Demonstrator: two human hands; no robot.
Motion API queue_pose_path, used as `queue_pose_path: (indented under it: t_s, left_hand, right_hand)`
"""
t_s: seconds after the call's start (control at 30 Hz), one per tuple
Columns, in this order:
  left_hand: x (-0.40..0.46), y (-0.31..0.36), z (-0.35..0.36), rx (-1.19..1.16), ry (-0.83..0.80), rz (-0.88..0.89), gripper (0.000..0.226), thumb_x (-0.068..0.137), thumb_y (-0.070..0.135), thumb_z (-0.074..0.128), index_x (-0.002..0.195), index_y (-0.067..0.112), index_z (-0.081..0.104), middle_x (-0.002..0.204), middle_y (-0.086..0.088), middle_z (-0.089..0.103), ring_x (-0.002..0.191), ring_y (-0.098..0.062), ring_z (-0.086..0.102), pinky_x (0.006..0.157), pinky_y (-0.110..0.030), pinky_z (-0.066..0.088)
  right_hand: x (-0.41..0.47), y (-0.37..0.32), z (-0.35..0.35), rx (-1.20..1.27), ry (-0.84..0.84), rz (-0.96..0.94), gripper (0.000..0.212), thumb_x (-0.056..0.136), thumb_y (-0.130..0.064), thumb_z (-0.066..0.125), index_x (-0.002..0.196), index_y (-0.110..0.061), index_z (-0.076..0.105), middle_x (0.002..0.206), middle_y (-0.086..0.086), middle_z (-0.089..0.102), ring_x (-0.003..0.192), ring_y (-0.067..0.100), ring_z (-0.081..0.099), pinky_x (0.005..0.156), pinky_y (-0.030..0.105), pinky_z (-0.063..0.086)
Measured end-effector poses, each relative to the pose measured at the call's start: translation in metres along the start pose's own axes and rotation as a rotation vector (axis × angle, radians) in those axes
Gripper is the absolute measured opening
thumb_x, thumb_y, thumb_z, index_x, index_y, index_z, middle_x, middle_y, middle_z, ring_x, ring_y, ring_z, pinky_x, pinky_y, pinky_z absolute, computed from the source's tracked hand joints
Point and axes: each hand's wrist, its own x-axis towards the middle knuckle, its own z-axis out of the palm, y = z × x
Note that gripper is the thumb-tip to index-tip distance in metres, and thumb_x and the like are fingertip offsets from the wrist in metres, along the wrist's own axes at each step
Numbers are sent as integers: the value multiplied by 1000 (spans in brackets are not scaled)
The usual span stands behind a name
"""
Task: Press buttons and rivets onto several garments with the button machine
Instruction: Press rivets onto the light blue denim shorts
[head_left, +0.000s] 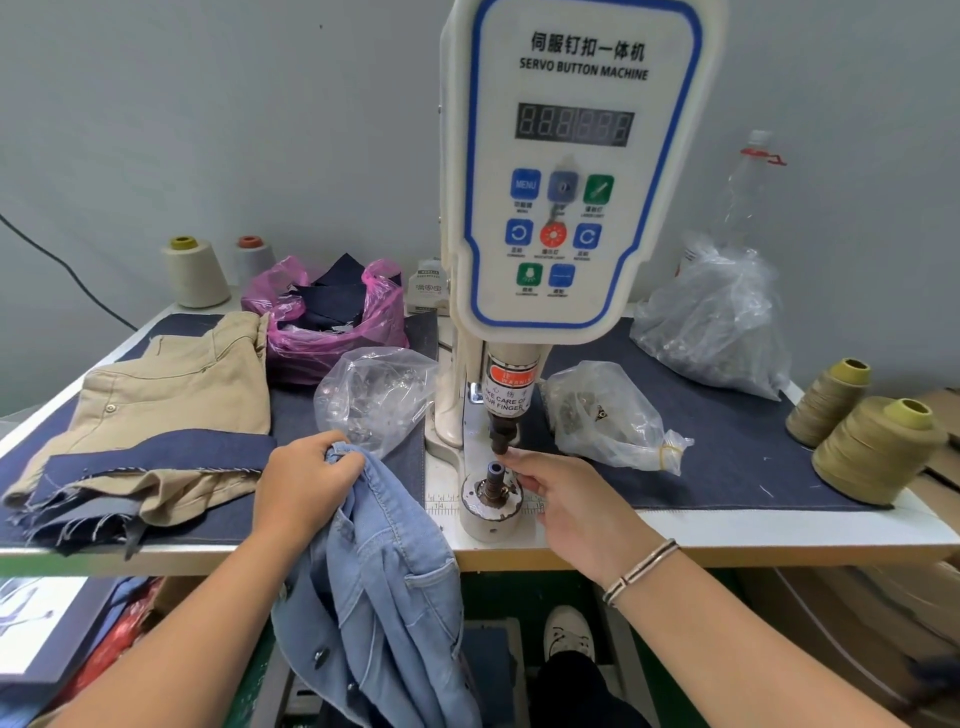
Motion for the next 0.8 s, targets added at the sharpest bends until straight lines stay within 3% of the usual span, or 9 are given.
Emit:
queue_pose_path:
  t_s: [0.13, 0.23, 0.33, 0.43, 0.5, 0.6, 0.67, 0.7, 0.8]
  left_hand:
    - [0, 0, 0, 1, 19, -9, 26, 62, 31, 45, 57, 6, 46, 49, -7, 44, 50, -17, 36, 50, -33, 28]
    - [-1, -1, 0, -9, 24, -9, 26, 63, 31, 45, 58, 5, 48, 51, -10, 48, 51, -17, 37, 50, -34, 29]
    - [-2, 0, 0, -11, 30, -20, 25, 63, 31, 45, 58, 7, 49, 51, -8, 47, 51, -18, 39, 50, -34, 30]
    - [-2, -1, 1, -8, 36, -26, 17, 66, 31, 48, 59, 16, 52, 49, 1, 50, 53, -19, 46, 50, -33, 35]
    - [-2, -2, 1, 5, 42, -48, 4, 73, 25, 57, 74, 27, 60, 54, 2, 57, 58, -20, 55, 53, -34, 42]
    - [-3, -3, 1, 25, 58, -41, 35, 75, 17, 62, 105, 35, 58, 52, 1, 55, 56, -20, 55, 52, -34, 43]
    - [-4, -2, 1, 32, 57, -41, 50, 75, 19, 65, 120, 35, 51, 54, 1, 55, 56, -18, 54, 51, -34, 40]
    - [-3, -2, 1, 28, 56, -46, 55, 76, 21, 66, 126, 34, 48, 58, 2, 57, 59, -18, 55, 53, -35, 39]
    - [-3, -2, 1, 11, 72, -73, 54, 78, 27, 64, 129, 29, 45, 67, 4, 59, 68, -24, 57, 56, -35, 37]
  right_hand:
    - [-7, -6, 1, 38, -14, 94, 10, 80, -11, 68, 79, -14, 78, 107, -2, 71, 109, 13, 54, 81, 31, 28]
    - [-14, -7, -1, 69, -45, 95, 25, 88, -1, 56, 85, -14, 78, 110, -1, 70, 107, 12, 54, 79, 29, 33]
    - [-23, 0, 2, 106, -11, 23, 34, 89, 3, 49, 94, -16, 76, 103, -8, 71, 93, 3, 58, 78, 26, 35]
    - [-33, 22, 13, 1, 149, -162, 41, 88, 5, 48, 93, -24, 76, 99, -16, 70, 86, -4, 61, 77, 19, 37]
    - [-42, 36, 26, -162, 156, -343, 44, 88, 4, 50, 91, -33, 73, 99, -19, 66, 88, -8, 59, 71, 8, 40]
    - [-33, 43, 57, -501, -60, -475, 40, 89, -2, 50, 91, -38, 68, 101, -16, 58, 90, -9, 51, 75, 4, 37]
    - [-11, 38, 81, -651, -157, -505, 33, 90, -3, 48, 105, -26, 67, 108, -7, 55, 92, -4, 50, 79, 4, 37]
    - [4, 33, 94, -725, -160, -550, 32, 90, -3, 47, 111, -18, 66, 111, -3, 53, 97, 1, 50, 84, 6, 37]
    - [51, 16, 123, -1031, -117, -639, 36, 94, -6, 41, 124, -9, 59, 126, 9, 51, 118, 19, 49, 101, 29, 37]
